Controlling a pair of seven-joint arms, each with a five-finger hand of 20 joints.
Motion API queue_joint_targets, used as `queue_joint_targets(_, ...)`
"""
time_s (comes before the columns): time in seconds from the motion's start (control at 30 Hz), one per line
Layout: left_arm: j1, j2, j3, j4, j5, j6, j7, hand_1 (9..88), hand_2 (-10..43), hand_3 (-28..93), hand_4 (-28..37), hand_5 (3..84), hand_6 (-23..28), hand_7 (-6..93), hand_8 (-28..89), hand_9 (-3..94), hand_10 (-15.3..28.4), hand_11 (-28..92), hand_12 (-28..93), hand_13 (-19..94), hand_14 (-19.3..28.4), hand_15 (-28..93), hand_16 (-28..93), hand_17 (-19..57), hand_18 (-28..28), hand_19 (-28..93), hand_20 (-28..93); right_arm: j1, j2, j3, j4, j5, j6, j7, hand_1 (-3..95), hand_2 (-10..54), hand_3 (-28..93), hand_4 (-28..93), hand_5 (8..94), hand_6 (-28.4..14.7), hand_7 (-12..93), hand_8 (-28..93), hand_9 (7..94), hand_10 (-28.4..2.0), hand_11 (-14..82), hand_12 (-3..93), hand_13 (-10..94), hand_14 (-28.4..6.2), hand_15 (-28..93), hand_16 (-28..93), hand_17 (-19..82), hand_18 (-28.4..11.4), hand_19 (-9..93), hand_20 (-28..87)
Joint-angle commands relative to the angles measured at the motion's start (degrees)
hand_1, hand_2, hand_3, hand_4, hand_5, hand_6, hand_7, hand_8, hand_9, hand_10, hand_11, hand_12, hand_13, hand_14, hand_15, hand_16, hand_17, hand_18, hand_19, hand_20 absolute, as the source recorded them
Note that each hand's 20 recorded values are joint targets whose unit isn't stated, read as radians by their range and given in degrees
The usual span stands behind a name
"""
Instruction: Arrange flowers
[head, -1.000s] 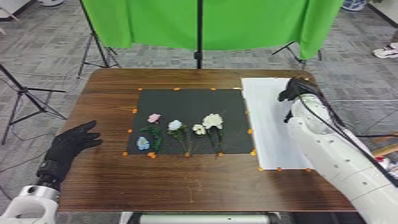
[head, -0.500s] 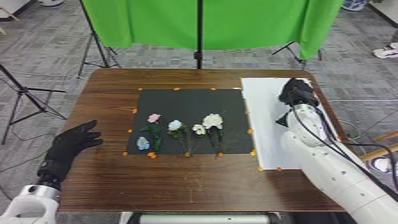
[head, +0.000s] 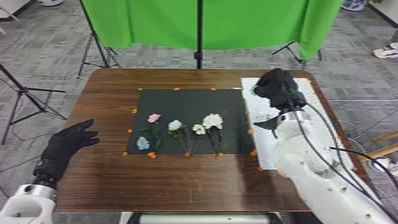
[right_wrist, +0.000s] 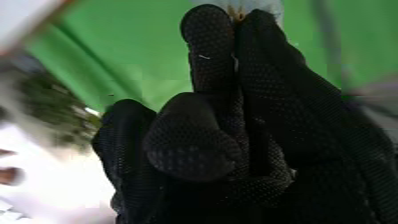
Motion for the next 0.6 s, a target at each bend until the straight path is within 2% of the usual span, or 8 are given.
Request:
queue_joint_targets(0.03,0.58,-0.39,-0.08,-0.16,0.61,-0.68,-0.60,26.8,9.9,62,-28.3,41.0,5.1,11.5,-7,44.9,14.1,22,12,41,19.4,25,-2,9.0,14.7,19,22,-7.54,-5.63,-4.77,0.41,-7.77,3.70,-4.11,60.6,-9.5,61,-19,79.6,-1.0,22,9,87.4,-9.2,11.7,45.7,87,-2.3,67,36,62,-15.1,93,59)
queue_joint_targets(0.6,1.23,-0.78,-0.43,-0.44,0.67,-0.55,-0.72,26.8,9.9,61,-28.3,40.9,5.0,11.7,-7,44.9,14.0,22,12,41,19.3,26,-1,8.4,14.9,20,22,-9.88,-5.57,-3.89,1.04,-10.79,0.51,-4.92,59.3,-9.5,61,-19,77.3,0.1,25,7,85.5,-8.9,10.4,44.7,86,-2.7,67,37,61,-15.0,93,59)
